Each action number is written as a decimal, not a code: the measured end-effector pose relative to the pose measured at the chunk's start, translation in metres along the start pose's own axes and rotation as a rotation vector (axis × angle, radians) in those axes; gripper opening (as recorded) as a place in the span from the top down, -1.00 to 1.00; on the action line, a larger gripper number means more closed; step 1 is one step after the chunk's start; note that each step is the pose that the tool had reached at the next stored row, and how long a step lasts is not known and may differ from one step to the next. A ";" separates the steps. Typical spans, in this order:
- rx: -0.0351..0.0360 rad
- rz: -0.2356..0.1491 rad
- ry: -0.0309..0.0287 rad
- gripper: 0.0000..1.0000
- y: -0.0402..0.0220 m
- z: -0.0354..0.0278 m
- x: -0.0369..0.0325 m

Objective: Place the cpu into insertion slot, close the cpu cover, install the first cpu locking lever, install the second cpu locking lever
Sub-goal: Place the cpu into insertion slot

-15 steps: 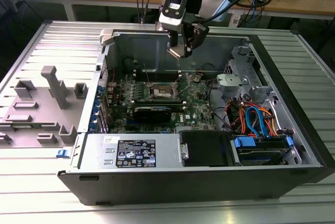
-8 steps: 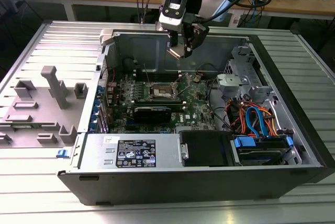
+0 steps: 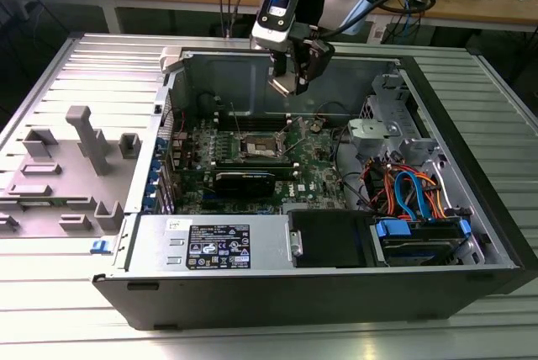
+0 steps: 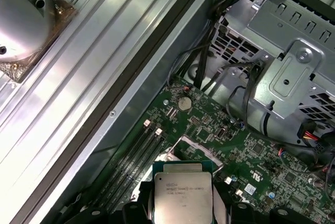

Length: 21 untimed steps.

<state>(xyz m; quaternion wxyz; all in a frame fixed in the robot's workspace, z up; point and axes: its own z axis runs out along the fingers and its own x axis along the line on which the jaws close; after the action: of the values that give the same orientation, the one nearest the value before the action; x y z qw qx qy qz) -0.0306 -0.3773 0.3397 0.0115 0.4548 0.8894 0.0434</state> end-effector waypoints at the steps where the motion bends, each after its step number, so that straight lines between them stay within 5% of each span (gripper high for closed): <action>1: -0.0002 0.000 0.0001 -0.08 -0.0001 0.0005 -0.0001; 15: -0.0001 0.003 -0.0002 -0.08 -0.0001 0.0008 -0.0002; 21: -0.0007 0.074 -0.0059 -0.08 -0.0003 0.0025 -0.0003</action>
<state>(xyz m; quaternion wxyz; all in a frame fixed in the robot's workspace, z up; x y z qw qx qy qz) -0.0305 -0.3775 0.3372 0.0126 0.4875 0.8720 0.0428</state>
